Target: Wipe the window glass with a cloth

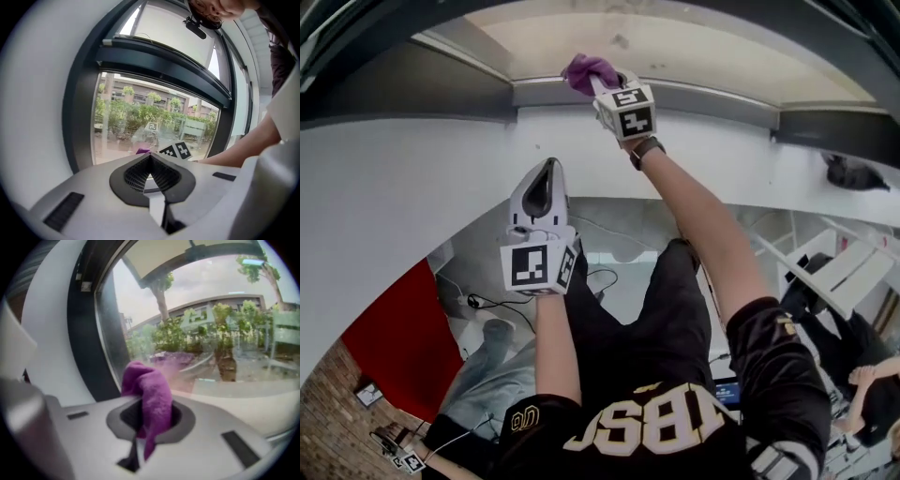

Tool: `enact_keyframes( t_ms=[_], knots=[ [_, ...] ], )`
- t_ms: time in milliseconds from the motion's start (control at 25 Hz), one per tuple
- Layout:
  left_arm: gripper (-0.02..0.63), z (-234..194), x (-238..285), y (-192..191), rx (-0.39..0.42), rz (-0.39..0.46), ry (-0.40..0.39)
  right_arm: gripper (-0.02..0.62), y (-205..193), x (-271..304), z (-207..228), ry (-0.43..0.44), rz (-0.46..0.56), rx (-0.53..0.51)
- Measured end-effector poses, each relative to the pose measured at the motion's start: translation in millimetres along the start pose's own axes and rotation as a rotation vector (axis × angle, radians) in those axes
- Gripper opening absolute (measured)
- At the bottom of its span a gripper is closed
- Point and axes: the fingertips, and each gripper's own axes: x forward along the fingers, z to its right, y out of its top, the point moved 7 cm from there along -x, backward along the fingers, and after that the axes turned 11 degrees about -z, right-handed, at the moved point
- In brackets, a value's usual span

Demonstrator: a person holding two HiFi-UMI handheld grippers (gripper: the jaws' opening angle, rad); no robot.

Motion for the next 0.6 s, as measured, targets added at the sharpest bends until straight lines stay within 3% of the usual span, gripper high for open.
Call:
enact_keyframes(
  t_ms=[360, 600],
  knots=[
    [0.018, 213.2, 96.6, -31.4, 0.013, -0.013, -0.268, 0.043, -94.1, -212.7, 278.6, -0.299, 0.109, 0.285],
    [0.018, 268.7, 118.8, -42.1, 0.032, -0.011, -0.321, 0.043, -136.8, -311.7, 385.7, -0.523, 0.241, 0.578]
  ],
)
